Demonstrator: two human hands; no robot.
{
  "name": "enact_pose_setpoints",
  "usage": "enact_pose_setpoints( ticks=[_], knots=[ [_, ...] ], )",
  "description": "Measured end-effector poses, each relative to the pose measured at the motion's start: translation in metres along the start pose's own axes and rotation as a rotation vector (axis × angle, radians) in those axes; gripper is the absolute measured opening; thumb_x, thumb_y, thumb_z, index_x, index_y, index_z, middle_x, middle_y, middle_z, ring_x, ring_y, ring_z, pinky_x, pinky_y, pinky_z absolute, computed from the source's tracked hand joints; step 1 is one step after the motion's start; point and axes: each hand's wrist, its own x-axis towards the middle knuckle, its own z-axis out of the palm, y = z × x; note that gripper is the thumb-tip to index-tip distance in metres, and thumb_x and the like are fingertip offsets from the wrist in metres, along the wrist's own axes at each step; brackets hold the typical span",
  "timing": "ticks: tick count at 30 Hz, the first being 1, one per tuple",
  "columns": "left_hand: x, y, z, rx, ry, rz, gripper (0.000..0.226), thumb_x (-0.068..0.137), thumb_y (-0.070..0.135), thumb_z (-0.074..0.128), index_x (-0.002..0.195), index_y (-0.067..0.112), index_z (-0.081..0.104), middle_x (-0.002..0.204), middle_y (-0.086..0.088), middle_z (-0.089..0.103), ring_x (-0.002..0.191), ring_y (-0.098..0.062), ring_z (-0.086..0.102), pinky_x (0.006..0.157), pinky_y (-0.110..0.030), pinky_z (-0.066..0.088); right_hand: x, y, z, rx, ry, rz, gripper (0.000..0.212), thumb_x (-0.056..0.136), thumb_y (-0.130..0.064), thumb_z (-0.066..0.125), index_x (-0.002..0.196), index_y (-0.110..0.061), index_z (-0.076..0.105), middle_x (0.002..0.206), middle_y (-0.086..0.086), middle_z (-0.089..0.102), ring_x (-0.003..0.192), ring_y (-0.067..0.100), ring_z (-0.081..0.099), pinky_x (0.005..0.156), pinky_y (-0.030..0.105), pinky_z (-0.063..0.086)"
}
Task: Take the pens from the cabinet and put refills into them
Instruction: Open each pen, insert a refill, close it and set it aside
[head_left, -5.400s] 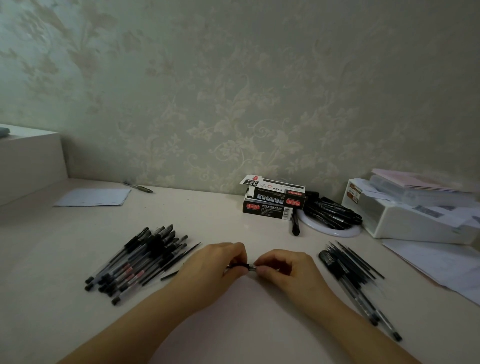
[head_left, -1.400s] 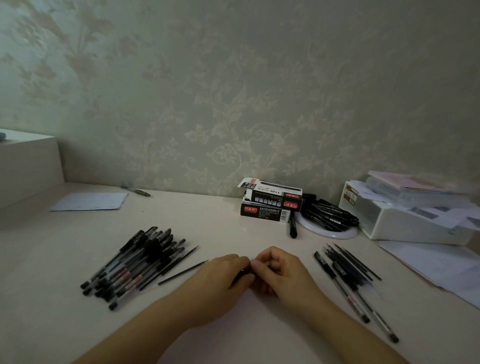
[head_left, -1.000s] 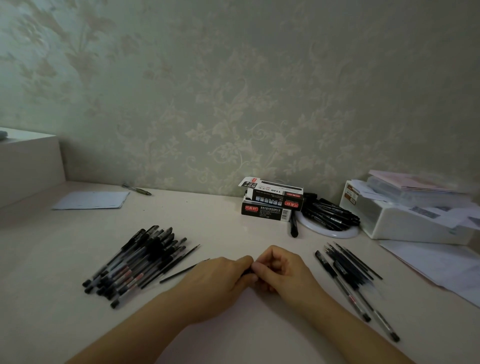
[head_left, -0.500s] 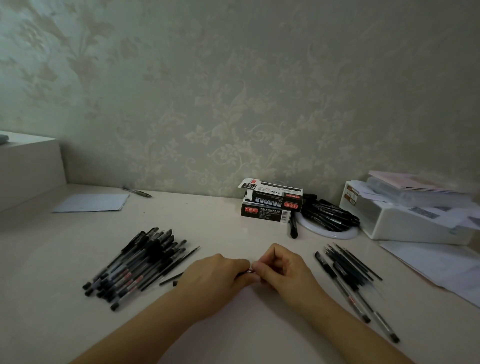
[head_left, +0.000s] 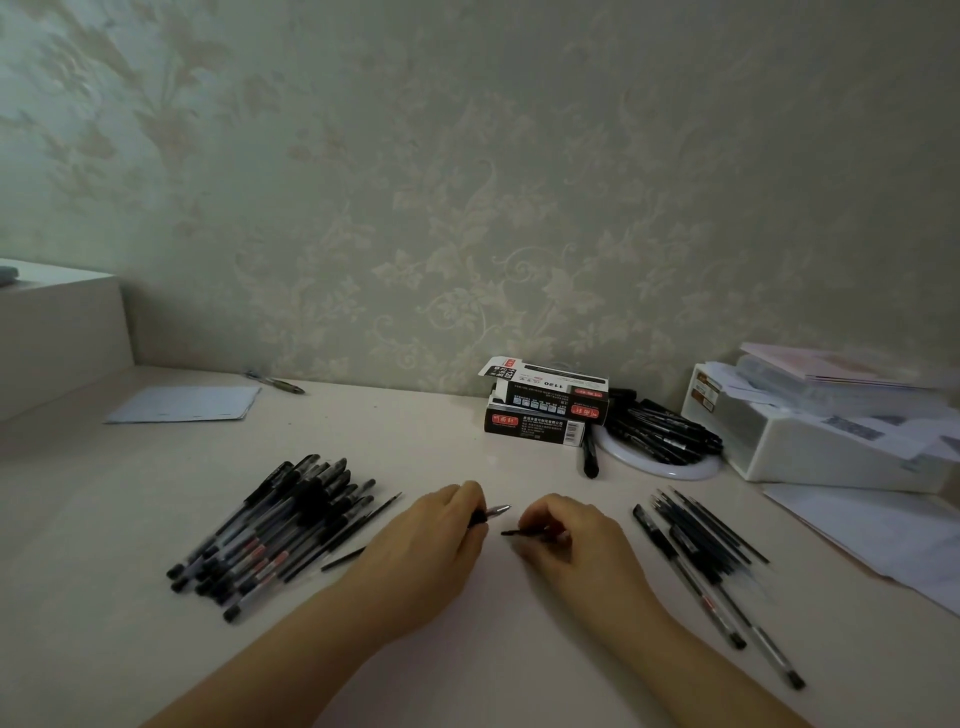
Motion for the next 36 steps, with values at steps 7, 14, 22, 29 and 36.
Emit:
enact_pose_setpoints(
  ticks=[7, 14, 22, 29, 36],
  knots=[
    [0.001, -0.001, 0.001, 0.043, 0.002, 0.006, 0.015, 0.099, 0.034, 0.041, 0.102, 0.024, 0.052, 0.098, 0.008, 0.05, 0.083, -0.013, 0.051, 0.073, -0.037, 0.047, 0.002, 0.001, 0.002, 0.011, 0.03, -0.019, 0.008, 0.093, -0.033, 0.061, 0.098, -0.029, 0.064, 0.098, -0.017, 0.061, 0.095, 0.0, 0.052, 0.08, 0.015, 0.044],
    [0.002, 0.003, 0.002, -0.05, 0.031, 0.081, 0.015, 0.098, 0.034, 0.046, 0.104, 0.026, 0.056, 0.096, 0.009, 0.053, 0.081, -0.01, 0.052, 0.073, -0.035, 0.047, 0.0, -0.005, -0.002, 0.147, 0.007, -0.066, 0.015, 0.093, -0.041, 0.059, 0.088, -0.03, 0.069, 0.088, -0.017, 0.068, 0.093, 0.002, 0.057, 0.077, 0.016, 0.044],
    [0.004, 0.003, 0.004, -0.084, -0.016, 0.078, 0.019, 0.099, 0.033, 0.045, 0.108, 0.029, 0.061, 0.094, 0.011, 0.056, 0.085, -0.01, 0.055, 0.076, -0.035, 0.046, 0.001, -0.002, -0.005, 0.313, -0.059, 0.022, 0.009, 0.088, -0.031, 0.07, 0.08, -0.033, 0.073, 0.081, -0.013, 0.072, 0.078, 0.003, 0.062, 0.074, 0.023, 0.048],
    [0.004, 0.001, 0.005, -0.123, -0.069, 0.053, 0.022, 0.1, 0.033, 0.04, 0.102, 0.025, 0.06, 0.091, 0.009, 0.059, 0.081, -0.008, 0.052, 0.076, -0.035, 0.046, 0.0, -0.004, -0.008, 0.377, -0.074, 0.006, 0.012, 0.083, -0.026, 0.075, 0.086, -0.037, 0.074, 0.088, -0.015, 0.074, 0.082, 0.001, 0.065, 0.077, 0.026, 0.051],
    [0.004, 0.0, 0.005, -0.104, -0.033, 0.08, 0.023, 0.1, 0.035, 0.041, 0.105, 0.025, 0.061, 0.095, 0.009, 0.061, 0.086, -0.009, 0.055, 0.077, -0.036, 0.046, 0.002, -0.002, -0.004, 0.367, -0.036, 0.039, 0.013, 0.087, -0.044, 0.066, 0.082, -0.033, 0.072, 0.082, -0.009, 0.072, 0.076, 0.006, 0.064, 0.069, 0.025, 0.049]
  ],
)
